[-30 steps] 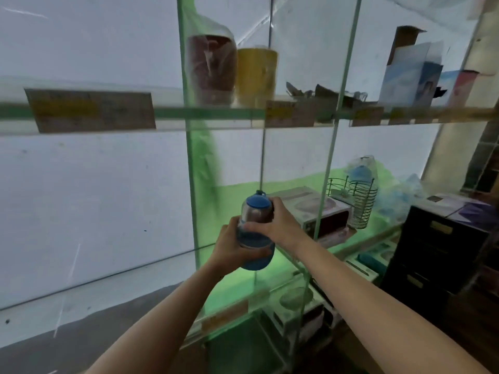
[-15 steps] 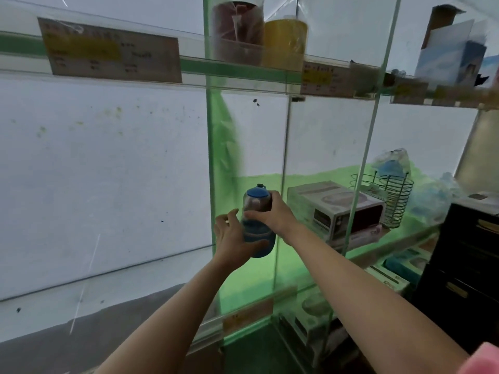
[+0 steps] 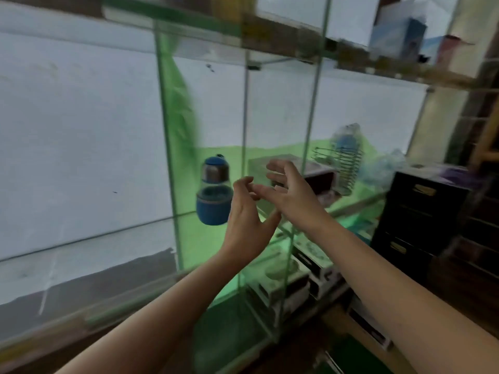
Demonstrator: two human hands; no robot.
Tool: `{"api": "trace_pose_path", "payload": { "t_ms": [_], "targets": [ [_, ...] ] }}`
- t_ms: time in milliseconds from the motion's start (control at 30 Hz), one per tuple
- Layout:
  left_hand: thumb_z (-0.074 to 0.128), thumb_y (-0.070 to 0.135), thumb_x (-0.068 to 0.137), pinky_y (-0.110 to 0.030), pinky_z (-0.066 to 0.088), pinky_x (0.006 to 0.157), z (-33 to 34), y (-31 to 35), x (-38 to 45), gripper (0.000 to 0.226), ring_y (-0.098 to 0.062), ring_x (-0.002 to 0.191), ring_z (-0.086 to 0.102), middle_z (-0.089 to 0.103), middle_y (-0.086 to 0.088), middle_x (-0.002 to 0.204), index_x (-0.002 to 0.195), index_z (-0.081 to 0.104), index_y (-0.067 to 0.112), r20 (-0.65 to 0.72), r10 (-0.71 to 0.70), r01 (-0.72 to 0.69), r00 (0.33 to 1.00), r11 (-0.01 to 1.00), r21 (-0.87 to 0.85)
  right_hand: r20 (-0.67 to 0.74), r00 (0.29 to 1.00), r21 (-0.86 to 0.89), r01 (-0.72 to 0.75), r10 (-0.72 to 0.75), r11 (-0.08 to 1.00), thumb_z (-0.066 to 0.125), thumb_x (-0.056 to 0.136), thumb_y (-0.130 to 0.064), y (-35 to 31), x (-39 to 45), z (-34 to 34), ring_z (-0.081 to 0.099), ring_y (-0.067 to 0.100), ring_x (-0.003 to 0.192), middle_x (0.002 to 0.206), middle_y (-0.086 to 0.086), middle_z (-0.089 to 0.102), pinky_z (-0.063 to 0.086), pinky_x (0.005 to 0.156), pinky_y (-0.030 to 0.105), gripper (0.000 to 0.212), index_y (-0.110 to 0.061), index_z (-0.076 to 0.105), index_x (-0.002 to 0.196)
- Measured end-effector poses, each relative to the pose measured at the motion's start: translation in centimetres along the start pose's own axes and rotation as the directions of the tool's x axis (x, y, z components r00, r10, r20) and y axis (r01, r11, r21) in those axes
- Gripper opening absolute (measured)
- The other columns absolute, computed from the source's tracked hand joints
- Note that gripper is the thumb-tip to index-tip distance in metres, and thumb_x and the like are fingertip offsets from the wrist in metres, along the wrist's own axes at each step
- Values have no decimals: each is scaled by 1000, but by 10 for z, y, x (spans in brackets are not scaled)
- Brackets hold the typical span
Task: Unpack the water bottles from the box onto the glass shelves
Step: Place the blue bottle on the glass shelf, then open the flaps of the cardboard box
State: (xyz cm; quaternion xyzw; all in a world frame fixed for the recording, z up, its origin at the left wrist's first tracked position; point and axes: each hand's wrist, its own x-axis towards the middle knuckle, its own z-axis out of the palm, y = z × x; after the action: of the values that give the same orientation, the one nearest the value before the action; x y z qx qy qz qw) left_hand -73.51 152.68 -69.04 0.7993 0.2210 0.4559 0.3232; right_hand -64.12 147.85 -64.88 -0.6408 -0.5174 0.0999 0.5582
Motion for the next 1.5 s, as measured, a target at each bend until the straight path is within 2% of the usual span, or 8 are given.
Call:
{"api": "trace_pose_path", "payload": {
  "t_ms": [133,267,333,467,700,833,1133,1500],
  "targets": [
    [69,12,80,-19,39,89,32,7,-5,63,-16,112,53,50,-3,121,131,33,6,40,11,-9,999,998,-55,-31,999,-39,-25,24,999,70,83,-23,13,-27,-25,47,3,121,135,-6,47,40,92,11,60,-17,40,135],
    [63,8,81,-23,38,90,97,26,-14,61,-22,117,51,49,-12,127,133,32,4,202,34,-17,979,996,-83,-177,979,-125,-121,98,985,70,83,-21,37,-72,-79,44,2,120,138,-4,45,38,104,27,64,-17,37,137],
    [60,9,85,-25,38,88,129,40,-26,58,-20,114,50,48,-10,126,135,30,6,277,57,-20,959,991,-135,-258,959,-184,-170,120,968,69,84,-23,49,-99,-108,39,2,122,139,-4,43,38,104,28,64,-18,36,138],
    [55,14,90,-24,38,88,177,57,-48,53,-16,113,49,45,-7,127,136,29,9,366,134,-48,921,971,-234,-414,894,-215,-278,171,936,66,86,-29,63,-144,-146,37,5,124,141,-5,39,33,96,22,64,-22,33,140],
    [55,19,92,-24,39,89,243,56,-149,46,-11,108,47,45,-8,127,133,35,12,453,234,-72,860,935,-348,-627,726,-137,-460,283,877,65,85,-34,109,-265,-161,40,8,128,142,-5,42,36,103,26,64,-23,33,140],
    [56,22,93,-21,37,87,264,46,-191,45,-11,106,47,46,-9,123,132,38,8,458,267,-90,848,923,-373,-664,689,-118,-479,290,870,65,86,-32,136,-311,-159,41,7,127,140,-5,43,34,99,22,64,-22,34,140],
    [51,25,95,-20,34,87,277,3,-225,42,-17,115,49,48,-9,126,131,39,7,527,261,-97,808,943,-318,-643,667,-122,-574,376,810,66,85,-30,181,-350,-131,41,9,128,139,-5,42,38,108,34,67,-21,30,141],
    [53,23,95,-18,35,89,294,-24,-244,40,-21,117,50,45,-12,129,129,42,5,647,248,-147,721,967,-207,-588,617,-112,-703,523,703,67,85,-32,216,-368,-119,41,11,129,143,-2,41,33,101,25,71,-22,28,143]
  ]
}}
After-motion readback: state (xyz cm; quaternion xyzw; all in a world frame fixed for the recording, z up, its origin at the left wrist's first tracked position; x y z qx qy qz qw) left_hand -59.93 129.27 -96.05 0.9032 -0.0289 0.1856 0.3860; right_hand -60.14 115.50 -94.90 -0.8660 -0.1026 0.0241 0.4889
